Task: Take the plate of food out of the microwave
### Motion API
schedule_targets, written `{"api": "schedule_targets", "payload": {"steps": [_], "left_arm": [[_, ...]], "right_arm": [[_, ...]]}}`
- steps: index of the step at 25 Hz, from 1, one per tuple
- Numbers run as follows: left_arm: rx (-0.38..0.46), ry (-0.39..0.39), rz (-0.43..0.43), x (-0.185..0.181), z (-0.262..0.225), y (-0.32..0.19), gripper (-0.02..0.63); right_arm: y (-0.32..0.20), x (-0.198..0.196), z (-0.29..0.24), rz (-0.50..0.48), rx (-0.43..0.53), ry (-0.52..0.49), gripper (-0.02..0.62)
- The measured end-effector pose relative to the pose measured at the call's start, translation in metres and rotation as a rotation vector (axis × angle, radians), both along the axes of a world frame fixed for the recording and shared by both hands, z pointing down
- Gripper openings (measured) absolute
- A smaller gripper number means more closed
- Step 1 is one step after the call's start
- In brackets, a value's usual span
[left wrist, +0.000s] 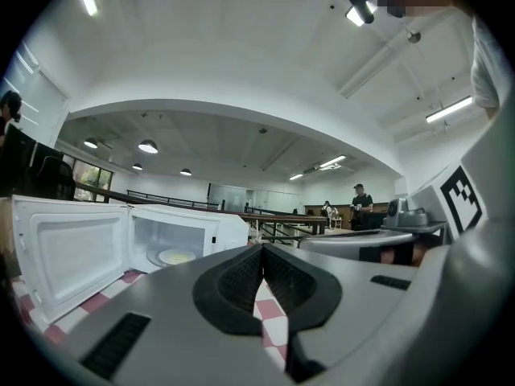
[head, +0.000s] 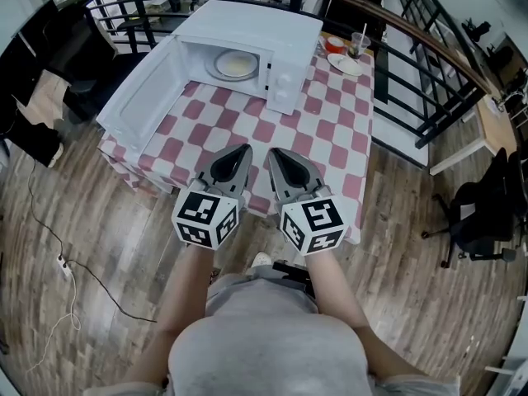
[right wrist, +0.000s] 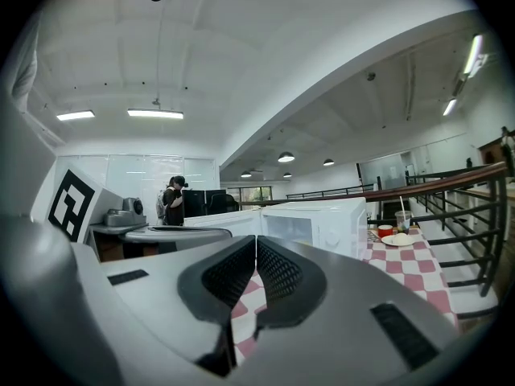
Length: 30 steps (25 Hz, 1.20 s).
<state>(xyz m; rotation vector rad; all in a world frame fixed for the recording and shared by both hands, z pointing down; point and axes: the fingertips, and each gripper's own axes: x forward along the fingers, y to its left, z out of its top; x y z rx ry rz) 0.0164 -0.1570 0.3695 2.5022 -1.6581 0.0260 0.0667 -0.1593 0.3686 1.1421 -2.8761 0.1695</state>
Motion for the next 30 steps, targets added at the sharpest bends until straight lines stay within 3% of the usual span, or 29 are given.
{"api": "schedule_targets", "payload": {"steps": [3, 8, 14, 22, 26, 30], "left_arm": [[-0.028, 0.045, -0.03, -0.009, 0.004, -0.019, 0.005], [-0.106, 0.184, -0.032, -0.019, 0.006, -0.044, 0.005], [-0.13, 0.167, -0.009, -0.03, 0.011, -0.058, 0.005], [-0.042, 0.228, 0.031, -0.052, 0.005, -0.079, 0.003], [-0.107, 0.161, 0.049, -0.069, 0.018, -0.093, 0.003], [-0.121, 0.106, 0.089, -0.087, 0.023, -0.108, 0.003]], "right_arm": [[-0.018, -0.006, 0.001, -0.016, 0.006, 0.008, 0.028], [-0.042, -0.013, 0.002, -0.026, 0.009, 0.011, 0.028], [-0.059, -0.028, 0.006, -0.035, -0.005, 0.014, 0.028], [-0.081, -0.047, 0.014, -0.004, -0.024, 0.029, 0.028], [-0.097, -0.065, 0.014, 0.032, -0.032, 0.012, 0.028], [-0.11, -0.094, 0.013, 0.044, -0.031, 0.01, 0.028]]}}
